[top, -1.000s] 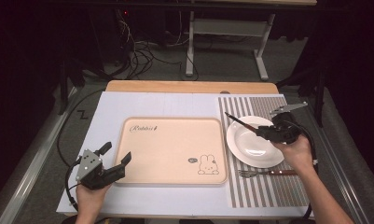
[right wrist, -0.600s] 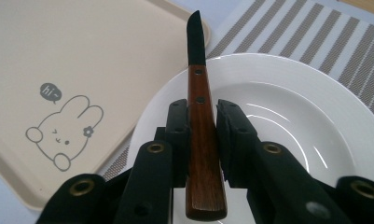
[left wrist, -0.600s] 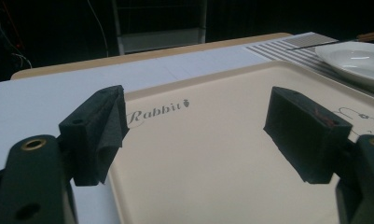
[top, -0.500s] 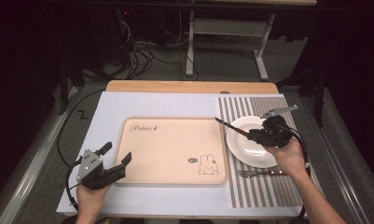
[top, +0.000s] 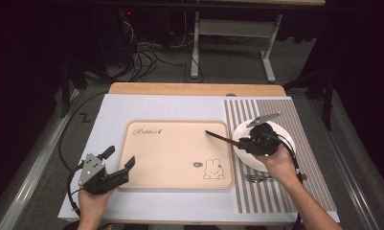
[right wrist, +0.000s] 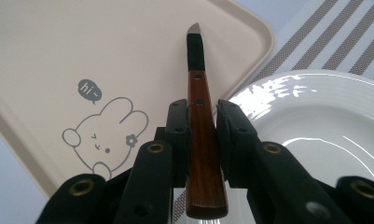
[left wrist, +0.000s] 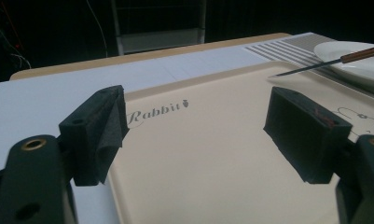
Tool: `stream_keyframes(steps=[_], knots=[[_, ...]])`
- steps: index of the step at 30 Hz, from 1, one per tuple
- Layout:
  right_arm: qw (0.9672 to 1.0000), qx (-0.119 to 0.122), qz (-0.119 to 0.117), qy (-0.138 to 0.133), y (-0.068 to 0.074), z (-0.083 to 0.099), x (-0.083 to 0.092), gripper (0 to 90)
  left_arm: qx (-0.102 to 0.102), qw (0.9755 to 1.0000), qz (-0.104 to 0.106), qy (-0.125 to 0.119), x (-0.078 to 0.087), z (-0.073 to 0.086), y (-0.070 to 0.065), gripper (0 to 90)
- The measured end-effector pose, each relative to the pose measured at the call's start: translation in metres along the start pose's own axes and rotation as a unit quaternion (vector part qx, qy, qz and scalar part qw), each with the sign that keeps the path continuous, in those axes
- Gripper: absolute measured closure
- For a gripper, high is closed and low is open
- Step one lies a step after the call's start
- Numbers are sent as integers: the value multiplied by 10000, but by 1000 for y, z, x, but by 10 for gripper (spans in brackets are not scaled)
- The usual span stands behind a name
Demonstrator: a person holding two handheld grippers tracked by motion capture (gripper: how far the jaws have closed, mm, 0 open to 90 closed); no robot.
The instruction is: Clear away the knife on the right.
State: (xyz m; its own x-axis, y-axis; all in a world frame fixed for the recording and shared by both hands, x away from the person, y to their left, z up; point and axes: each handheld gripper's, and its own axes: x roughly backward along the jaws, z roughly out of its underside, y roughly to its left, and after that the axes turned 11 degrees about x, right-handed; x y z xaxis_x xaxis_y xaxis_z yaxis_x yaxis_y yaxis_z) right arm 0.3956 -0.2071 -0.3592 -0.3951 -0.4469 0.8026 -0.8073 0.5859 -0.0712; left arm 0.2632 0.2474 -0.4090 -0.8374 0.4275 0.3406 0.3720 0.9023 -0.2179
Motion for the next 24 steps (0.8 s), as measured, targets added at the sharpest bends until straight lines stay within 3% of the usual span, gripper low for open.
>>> stream_keyframes(steps=[14, 24], knots=[[9994, 110, 85, 329, 21, -9, -31, 774, -18, 10000, 14, -7, 1, 0, -1, 219], [9984, 116, -82, 546, 38, -8, -53, 770, -44, 10000, 60, -10, 1, 0, -1, 217]])
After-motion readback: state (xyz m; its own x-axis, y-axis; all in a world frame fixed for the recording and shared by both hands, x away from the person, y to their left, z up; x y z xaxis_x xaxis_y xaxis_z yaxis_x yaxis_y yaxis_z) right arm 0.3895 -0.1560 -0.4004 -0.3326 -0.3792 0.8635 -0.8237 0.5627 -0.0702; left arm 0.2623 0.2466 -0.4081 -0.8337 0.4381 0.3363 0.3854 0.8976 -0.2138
